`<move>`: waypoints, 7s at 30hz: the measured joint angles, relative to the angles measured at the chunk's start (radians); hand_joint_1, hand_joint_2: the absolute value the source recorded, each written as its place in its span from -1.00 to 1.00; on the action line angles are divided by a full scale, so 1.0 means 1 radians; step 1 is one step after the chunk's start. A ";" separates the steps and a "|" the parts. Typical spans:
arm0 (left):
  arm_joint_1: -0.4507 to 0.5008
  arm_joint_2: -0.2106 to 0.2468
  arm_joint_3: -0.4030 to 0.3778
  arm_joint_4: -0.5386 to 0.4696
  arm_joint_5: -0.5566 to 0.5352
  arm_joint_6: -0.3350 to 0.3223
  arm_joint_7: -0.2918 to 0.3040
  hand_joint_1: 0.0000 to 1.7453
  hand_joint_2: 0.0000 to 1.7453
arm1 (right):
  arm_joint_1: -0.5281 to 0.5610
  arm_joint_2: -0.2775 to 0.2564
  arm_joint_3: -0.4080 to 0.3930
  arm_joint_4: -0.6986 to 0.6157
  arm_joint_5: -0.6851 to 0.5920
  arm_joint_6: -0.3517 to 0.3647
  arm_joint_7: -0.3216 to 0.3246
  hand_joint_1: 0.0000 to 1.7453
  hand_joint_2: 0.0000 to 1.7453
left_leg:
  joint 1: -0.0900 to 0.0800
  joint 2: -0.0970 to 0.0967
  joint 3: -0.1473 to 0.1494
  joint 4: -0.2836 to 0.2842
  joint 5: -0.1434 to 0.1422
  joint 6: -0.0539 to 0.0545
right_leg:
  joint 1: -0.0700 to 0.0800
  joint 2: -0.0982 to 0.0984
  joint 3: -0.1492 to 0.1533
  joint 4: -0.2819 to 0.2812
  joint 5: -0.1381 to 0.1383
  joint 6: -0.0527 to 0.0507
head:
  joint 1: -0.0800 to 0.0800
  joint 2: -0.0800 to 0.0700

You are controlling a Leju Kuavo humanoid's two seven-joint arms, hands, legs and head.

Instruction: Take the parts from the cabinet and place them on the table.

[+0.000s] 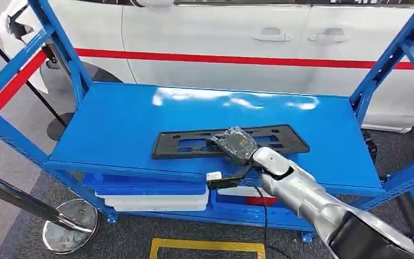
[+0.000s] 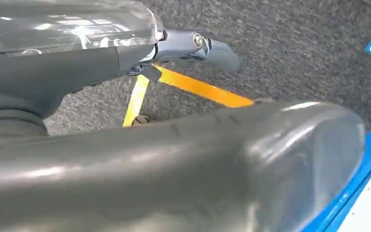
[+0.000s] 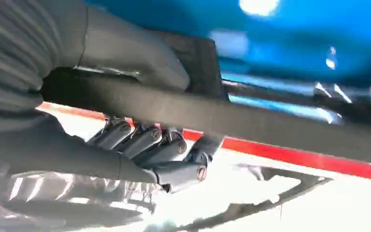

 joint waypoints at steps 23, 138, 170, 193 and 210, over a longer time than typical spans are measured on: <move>0.013 0.004 0.000 0.000 0.002 0.020 -0.020 -1.00 -1.00 | 0.441 -0.088 -0.412 -1.074 -1.246 0.772 -0.156 0.88 1.00 | -0.003 0.035 0.027 -0.012 -0.015 0.046 | -0.002 0.043 -0.109 0.211 -0.060 0.034 | 0.000 0.000; 0.019 0.066 -0.083 0.042 0.006 0.123 0.137 -1.00 -1.00 | 0.549 -0.107 -0.382 -1.130 -1.259 0.707 -0.275 0.88 1.00 | 0.004 0.041 0.136 -0.061 -0.068 0.023 | 0.012 0.048 -0.092 0.014 0.079 0.016 | 0.000 0.000; 0.018 0.069 -0.066 0.043 -0.009 0.137 0.195 -1.00 -1.00 | 0.506 -0.100 -0.445 -1.068 -1.170 0.770 -0.277 0.88 1.00 | 0.017 0.022 0.063 -0.046 -0.019 0.025 | 0.008 0.088 -0.076 0.079 -0.028 0.023 | 0.000 0.000; 0.002 0.058 -0.183 0.043 -0.068 0.194 0.254 -1.00 -1.00 | 0.610 -0.097 -0.388 -1.177 -1.080 0.831 -0.279 0.88 1.00 | 0.008 -0.004 0.062 0.027 -0.051 -0.006 | 0.018 0.132 -0.039 0.020 0.023 -0.032 | -0.001 0.000; 0.009 0.015 -0.183 0.034 -0.047 0.170 0.211 -1.00 -1.00 | 0.639 -0.091 -0.418 -1.146 -1.059 0.817 -0.278 0.88 1.00 | -0.002 0.120 0.085 -0.033 -0.054 0.003 | 0.007 -0.031 -0.030 0.020 0.002 0.008 | -0.001 0.000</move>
